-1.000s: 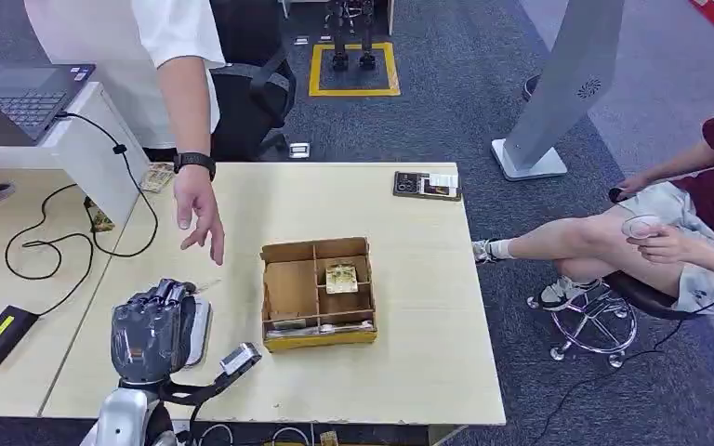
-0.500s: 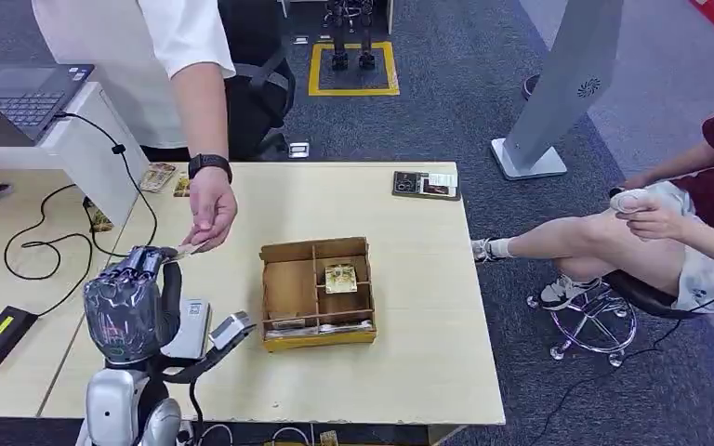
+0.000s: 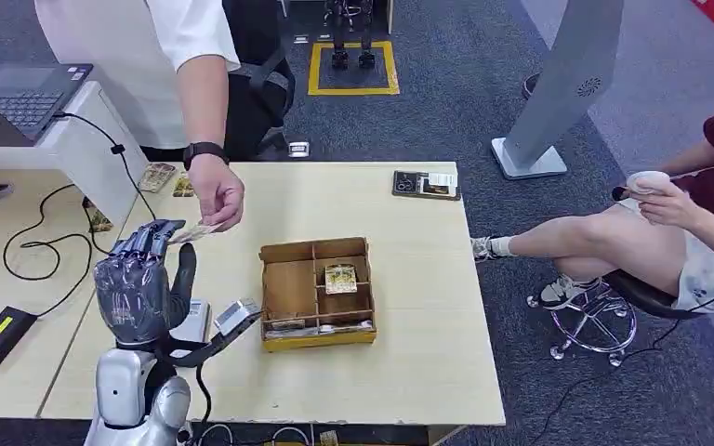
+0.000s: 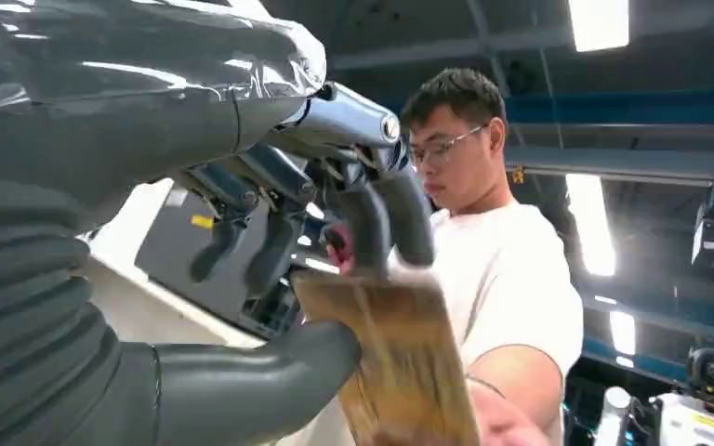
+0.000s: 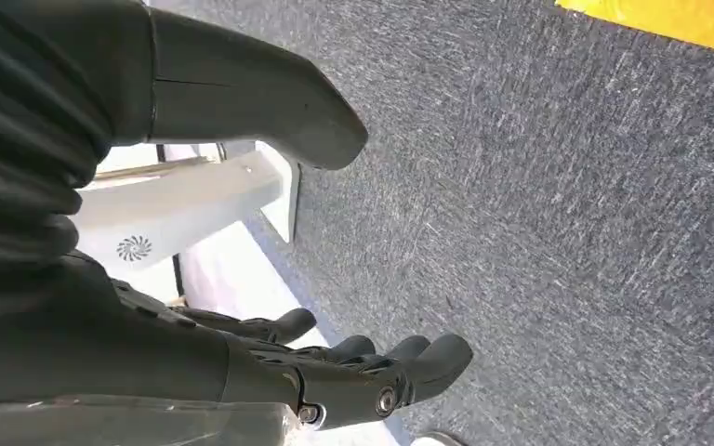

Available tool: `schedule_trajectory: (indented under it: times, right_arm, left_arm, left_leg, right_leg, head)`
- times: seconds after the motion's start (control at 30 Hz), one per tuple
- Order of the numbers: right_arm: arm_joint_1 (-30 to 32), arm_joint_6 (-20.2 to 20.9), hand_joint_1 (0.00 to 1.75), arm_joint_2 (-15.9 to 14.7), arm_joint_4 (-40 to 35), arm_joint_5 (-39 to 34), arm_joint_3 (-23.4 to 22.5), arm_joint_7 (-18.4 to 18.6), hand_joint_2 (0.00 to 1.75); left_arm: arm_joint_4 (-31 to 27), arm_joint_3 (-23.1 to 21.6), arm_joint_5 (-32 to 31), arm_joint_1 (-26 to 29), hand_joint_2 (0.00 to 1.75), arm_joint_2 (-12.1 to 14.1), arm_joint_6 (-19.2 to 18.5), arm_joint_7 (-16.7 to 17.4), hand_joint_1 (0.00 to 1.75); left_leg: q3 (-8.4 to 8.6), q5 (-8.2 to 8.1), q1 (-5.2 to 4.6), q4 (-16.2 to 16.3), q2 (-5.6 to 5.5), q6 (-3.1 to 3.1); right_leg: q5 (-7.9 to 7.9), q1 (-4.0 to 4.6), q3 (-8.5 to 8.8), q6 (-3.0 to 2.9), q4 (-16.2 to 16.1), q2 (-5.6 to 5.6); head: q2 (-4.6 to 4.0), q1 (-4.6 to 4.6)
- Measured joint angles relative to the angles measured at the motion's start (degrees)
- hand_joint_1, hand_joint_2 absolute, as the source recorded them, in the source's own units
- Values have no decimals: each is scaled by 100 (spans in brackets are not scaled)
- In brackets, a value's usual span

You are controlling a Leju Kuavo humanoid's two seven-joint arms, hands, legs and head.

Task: Pass the card to the sensor for recognition and then transmit it.

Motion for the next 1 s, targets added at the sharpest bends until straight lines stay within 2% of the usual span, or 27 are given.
schedule_trajectory:
  times: [0.17,0.37,0.4,0.6,0.77,0.8,1.0]
  right_arm:
    - [6,-4,0,2,2,-13,0,2,175]
    - [26,-24,0,2,4,-101,0,-66,175]
    - [32,-26,0,2,4,-103,0,-79,175]
    - [53,-31,0,2,15,-190,-2,-219,175]
    - [74,-33,0,2,46,-214,-2,-315,175]
    - [76,-31,0,2,52,-214,-2,-326,175]
    - [98,-15,0,2,85,-288,-7,-411,175]
  left_arm:
    - [9,6,315,3,175,-217,0,-421,0]
    - [7,44,1321,89,175,-357,0,-1285,0]
    - [7,44,1472,123,0,-355,0,-1399,0]
    - [-163,-66,2231,418,0,-228,0,-1947,0]
    - [-380,-338,2710,677,0,12,0,-2276,0]
    - [-418,-396,2741,730,175,67,0,-2328,0]
    - [-535,-889,2761,982,175,510,0,-2362,0]
  left_leg:
    - [-1,0,0,0,1,0]
    - [-2,0,0,0,0,0]
    - [-2,0,0,0,0,0]
    - [-3,0,0,0,1,0]
    - [-4,0,0,-1,1,0]
    - [-4,0,0,-1,1,0]
    - [-3,0,0,-1,1,0]
  right_leg:
    - [0,0,-1,0,0,0]
    - [0,0,0,0,0,0]
    - [0,0,0,0,0,0]
    - [-1,0,-2,0,0,0]
    - [-1,0,-2,0,0,0]
    - [-1,0,-2,0,0,0]
    - [-1,0,-2,0,0,0]
  head:
    - [0,0]
    - [0,2]
    - [0,2]
    - [0,2]
    - [0,2]
    - [0,2]
    - [0,0]
